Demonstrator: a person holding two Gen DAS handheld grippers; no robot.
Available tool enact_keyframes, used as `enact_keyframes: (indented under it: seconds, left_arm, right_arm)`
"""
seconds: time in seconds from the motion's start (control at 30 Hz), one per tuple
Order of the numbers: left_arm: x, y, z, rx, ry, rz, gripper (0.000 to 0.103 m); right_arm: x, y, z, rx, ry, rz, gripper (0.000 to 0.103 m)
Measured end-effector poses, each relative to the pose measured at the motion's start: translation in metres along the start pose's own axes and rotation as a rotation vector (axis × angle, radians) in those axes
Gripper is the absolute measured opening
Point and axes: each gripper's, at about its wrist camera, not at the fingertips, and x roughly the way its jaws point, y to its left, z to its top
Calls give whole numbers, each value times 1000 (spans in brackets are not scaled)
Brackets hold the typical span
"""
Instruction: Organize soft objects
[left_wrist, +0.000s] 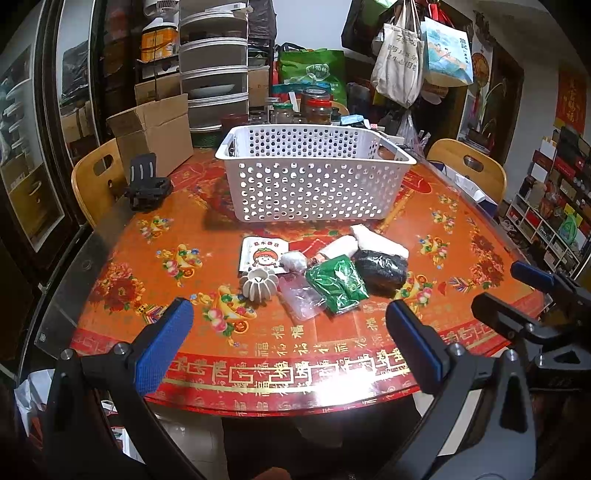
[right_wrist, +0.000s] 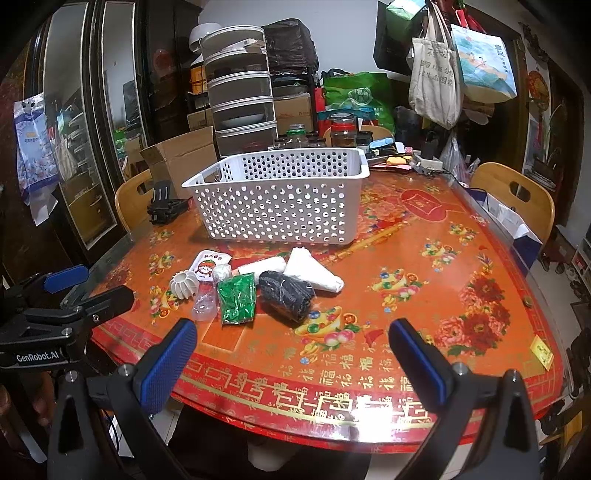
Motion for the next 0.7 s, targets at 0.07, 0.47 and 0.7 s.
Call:
enact_keyframes:
  seconds: [0.07, 0.47, 0.7]
  left_arm:
    - [0, 0, 0, 0, 1, -1, 103]
    - [1, 0, 0, 1, 0, -1, 103]
    - [1, 0, 0, 2, 0, 0, 103]
  right_arm:
    - [0, 0, 0, 1, 0, 0, 103]
    - [1, 1, -1, 1, 3, 2, 103]
    - [2, 1, -2, 3, 4, 5, 103]
